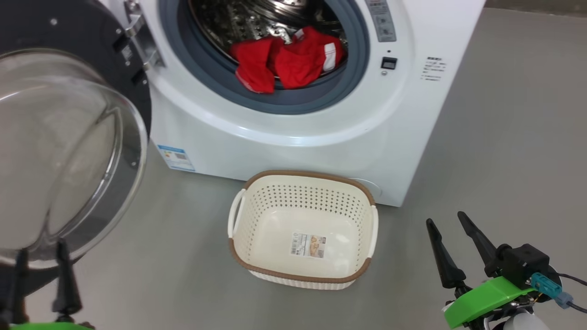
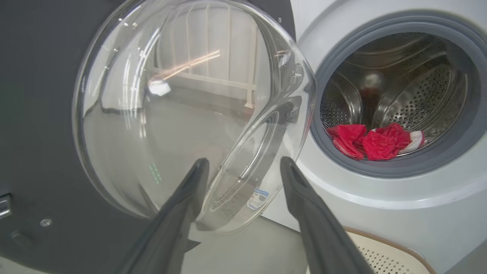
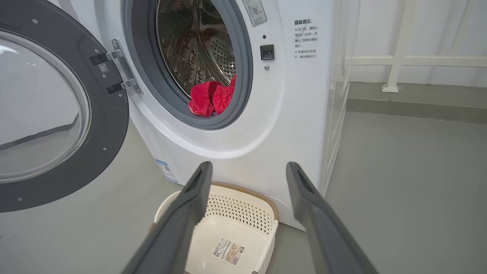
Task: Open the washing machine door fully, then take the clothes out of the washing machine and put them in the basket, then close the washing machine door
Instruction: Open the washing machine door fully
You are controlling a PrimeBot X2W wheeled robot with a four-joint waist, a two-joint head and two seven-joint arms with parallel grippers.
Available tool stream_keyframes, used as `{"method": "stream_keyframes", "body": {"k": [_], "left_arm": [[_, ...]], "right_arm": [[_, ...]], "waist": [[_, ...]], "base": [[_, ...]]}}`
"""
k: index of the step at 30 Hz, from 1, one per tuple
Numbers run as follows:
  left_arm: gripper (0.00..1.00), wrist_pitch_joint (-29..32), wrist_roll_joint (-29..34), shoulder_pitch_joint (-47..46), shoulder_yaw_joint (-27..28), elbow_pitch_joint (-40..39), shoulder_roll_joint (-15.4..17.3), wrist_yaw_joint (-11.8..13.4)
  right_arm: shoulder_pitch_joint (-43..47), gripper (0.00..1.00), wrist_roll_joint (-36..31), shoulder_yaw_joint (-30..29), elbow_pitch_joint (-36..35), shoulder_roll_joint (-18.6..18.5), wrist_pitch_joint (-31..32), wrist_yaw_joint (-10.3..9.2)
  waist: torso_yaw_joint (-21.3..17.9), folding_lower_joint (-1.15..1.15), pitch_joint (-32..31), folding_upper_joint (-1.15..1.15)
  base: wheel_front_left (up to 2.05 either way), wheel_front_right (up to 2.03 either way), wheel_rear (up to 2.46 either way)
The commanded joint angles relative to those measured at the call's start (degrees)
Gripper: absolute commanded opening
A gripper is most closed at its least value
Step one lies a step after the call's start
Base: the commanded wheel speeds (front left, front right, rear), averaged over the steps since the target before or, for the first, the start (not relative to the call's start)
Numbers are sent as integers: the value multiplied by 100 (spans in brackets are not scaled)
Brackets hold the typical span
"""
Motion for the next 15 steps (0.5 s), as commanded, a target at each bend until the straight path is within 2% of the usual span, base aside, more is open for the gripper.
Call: {"method": "stream_keyframes", "body": {"k": [1,15], "left_arm": [[100,-28,-18,3,99,-204,155,6],[100,-28,-206,346,-840,-740,245,6]], "right_arm": [[-13,100,22,73,-168,-15,-52,36],[198,100,27,-302,-381,55,-52,36]], "waist": [[-167,0,-19,0],[-925,0,-4,0]], "base": [[0,0,0],[0,0,0]]}}
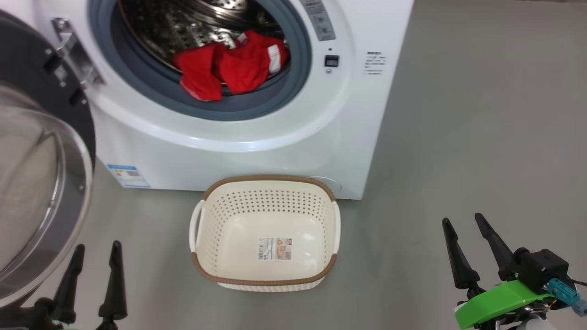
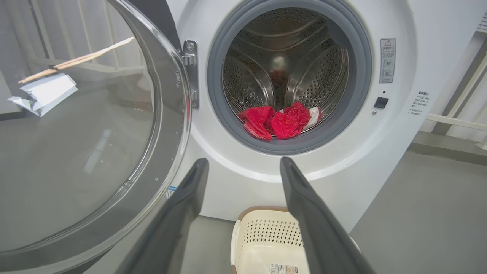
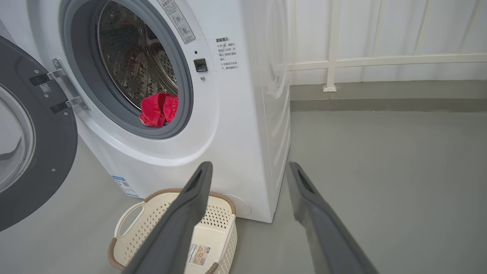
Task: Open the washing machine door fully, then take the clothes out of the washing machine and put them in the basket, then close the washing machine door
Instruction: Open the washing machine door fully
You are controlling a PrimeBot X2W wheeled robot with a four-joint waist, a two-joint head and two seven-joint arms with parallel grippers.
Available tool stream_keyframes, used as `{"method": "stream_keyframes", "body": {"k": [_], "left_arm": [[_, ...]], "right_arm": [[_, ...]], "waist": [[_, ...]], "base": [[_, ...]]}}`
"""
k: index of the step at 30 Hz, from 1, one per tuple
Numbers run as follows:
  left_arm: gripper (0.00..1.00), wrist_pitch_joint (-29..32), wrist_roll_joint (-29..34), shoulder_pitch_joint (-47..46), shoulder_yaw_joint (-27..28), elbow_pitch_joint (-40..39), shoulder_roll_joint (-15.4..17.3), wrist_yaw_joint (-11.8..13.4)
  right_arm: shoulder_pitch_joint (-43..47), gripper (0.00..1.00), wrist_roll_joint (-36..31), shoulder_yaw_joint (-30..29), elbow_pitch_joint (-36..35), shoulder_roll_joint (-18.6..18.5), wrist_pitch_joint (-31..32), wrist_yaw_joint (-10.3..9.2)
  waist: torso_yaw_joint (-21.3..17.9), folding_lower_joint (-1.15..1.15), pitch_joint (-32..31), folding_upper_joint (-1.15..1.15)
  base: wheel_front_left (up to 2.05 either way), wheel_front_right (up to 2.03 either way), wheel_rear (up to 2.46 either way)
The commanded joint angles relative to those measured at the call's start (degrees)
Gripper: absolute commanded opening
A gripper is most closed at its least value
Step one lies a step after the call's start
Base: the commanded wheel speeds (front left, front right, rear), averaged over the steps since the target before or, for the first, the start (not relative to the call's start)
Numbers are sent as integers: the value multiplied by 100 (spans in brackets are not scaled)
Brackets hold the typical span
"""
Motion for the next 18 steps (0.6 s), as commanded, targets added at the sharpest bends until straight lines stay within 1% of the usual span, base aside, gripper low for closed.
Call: {"method": "stream_keyframes", "body": {"k": [1,10,18], "left_arm": [[100,-28,-47,-15,154,-163,147,7],[100,-28,-155,79,-138,-240,202,7],[100,-28,-216,182,-300,-350,146,7]], "right_arm": [[-9,100,24,81,-167,-28,-52,37],[89,100,40,-48,-236,1,-52,37],[165,100,58,-174,-317,6,-52,37]], "waist": [[-177,0,-23,0],[-552,0,-80,0],[-827,0,-91,0]], "base": [[0,0,0],[0,0,0],[0,0,0]]}}
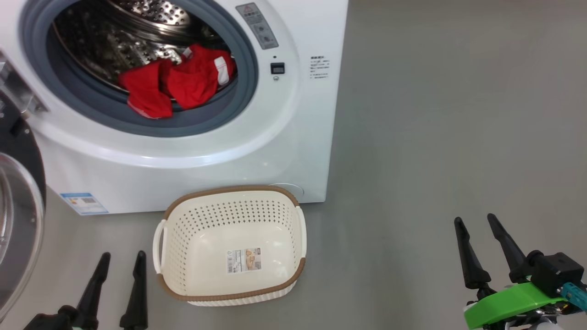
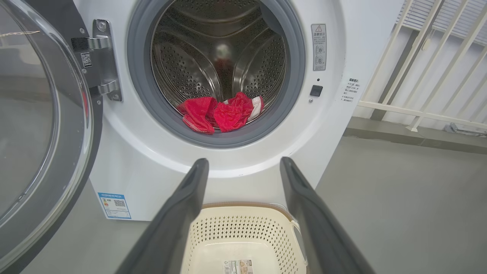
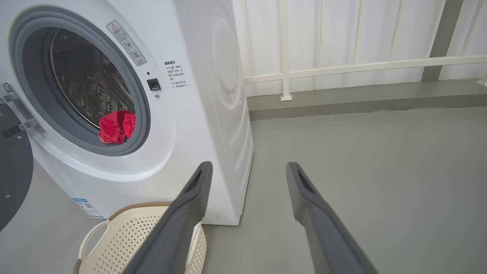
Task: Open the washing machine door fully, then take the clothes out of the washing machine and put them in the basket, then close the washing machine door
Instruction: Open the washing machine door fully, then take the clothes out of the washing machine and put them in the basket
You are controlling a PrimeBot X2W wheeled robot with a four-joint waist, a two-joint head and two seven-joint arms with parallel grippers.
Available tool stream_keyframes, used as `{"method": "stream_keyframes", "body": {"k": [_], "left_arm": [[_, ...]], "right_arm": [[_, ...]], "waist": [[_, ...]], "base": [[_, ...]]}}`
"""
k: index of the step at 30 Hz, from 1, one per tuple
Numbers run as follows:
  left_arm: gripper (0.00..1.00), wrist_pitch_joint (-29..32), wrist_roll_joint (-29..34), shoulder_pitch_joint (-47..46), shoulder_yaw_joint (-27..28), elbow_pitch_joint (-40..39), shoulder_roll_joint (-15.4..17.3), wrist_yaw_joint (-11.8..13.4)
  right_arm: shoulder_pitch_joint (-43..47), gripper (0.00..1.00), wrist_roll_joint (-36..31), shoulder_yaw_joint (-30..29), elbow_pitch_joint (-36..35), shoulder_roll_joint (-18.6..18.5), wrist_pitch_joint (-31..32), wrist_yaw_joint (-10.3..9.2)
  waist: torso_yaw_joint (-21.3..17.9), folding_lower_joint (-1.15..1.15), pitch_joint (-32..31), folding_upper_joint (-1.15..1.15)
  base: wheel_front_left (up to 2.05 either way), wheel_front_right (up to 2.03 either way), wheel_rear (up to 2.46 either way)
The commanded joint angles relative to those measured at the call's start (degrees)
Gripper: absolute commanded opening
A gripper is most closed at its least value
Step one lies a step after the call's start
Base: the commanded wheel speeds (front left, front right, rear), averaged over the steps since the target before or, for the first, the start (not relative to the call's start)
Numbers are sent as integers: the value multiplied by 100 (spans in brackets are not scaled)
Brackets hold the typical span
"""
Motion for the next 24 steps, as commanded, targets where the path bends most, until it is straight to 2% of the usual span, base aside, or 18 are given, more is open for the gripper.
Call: {"method": "stream_keyframes", "body": {"k": [1,11,24], "left_arm": [[100,-28,-69,-55,105,-191,91,7],[100,-28,-88,-125,80,-279,116,7],[100,-28,-82,-211,73,-301,141,7]], "right_arm": [[46,100,56,43,-176,-62,-52,36],[89,100,51,-91,-229,-25,-52,36],[42,100,22,-123,-252,22,-52,36]], "waist": [[-111,0,2,0],[-199,0,59,0],[-124,0,132,0]], "base": [[0,0,0],[0,0,0],[0,0,0]]}}
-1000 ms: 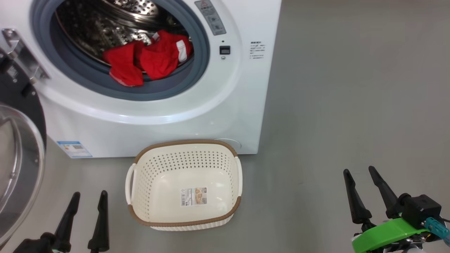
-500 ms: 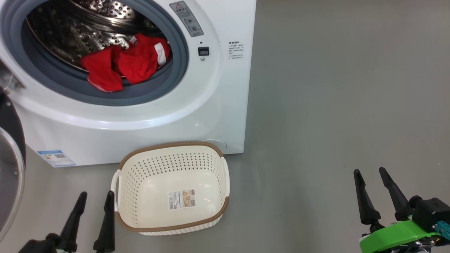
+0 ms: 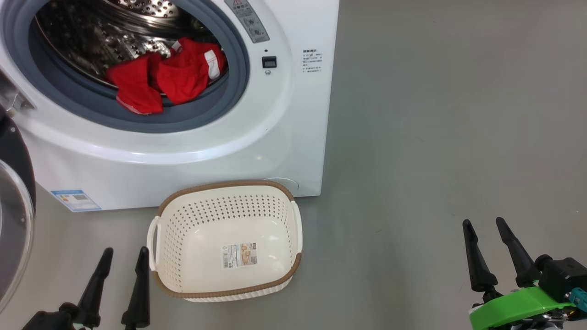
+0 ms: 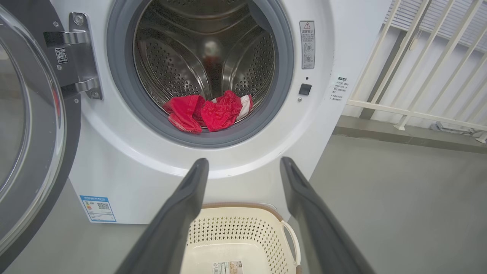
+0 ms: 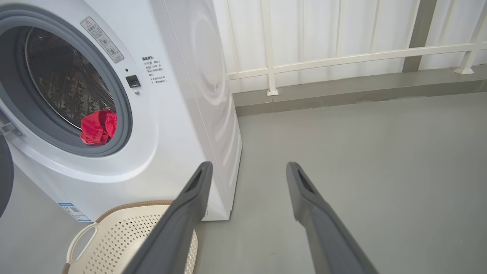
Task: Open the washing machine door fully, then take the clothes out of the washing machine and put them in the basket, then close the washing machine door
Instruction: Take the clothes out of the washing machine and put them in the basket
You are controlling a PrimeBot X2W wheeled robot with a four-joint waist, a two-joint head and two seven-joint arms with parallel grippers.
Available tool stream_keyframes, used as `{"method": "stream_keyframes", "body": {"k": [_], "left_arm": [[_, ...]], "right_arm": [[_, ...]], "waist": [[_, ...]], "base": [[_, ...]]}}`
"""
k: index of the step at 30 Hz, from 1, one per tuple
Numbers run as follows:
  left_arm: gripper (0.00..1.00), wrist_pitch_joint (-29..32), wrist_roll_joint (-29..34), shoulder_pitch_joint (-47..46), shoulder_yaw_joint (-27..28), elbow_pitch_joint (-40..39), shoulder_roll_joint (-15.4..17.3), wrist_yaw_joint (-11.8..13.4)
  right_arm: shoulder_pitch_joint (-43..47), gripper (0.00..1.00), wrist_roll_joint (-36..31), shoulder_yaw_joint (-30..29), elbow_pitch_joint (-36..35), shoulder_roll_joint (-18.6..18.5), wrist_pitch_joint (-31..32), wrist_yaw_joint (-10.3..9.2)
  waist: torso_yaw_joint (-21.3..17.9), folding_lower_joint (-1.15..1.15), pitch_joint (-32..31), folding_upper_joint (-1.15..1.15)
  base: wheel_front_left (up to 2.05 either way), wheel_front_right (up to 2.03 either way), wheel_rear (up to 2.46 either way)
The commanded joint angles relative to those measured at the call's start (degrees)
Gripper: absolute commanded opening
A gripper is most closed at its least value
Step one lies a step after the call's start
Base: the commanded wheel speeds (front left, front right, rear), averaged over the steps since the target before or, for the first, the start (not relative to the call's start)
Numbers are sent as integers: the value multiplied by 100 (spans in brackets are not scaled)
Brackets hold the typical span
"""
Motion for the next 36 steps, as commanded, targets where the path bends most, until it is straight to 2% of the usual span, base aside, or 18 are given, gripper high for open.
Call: {"method": "stream_keyframes", "body": {"k": [1,17,30,36], "left_arm": [[100,-28,-14,-201,176,-152,139,7],[100,-28,-235,-262,30,-117,215,7],[100,-28,-341,-329,-19,-64,285,7],[100,-28,-191,-372,128,39,208,7]], "right_arm": [[-98,100,-18,102,-157,-35,-52,36],[-137,100,-22,155,-152,-12,-52,36],[-143,100,-22,201,-136,-13,-52,36],[-153,100,-21,211,-134,-26,-52,36]], "waist": [[19,0,16,0],[60,0,60,0],[81,0,63,0],[91,0,82,0]], "base": [[0,0,0],[9,-10,1],[117,-118,1],[71,-71,0]]}}
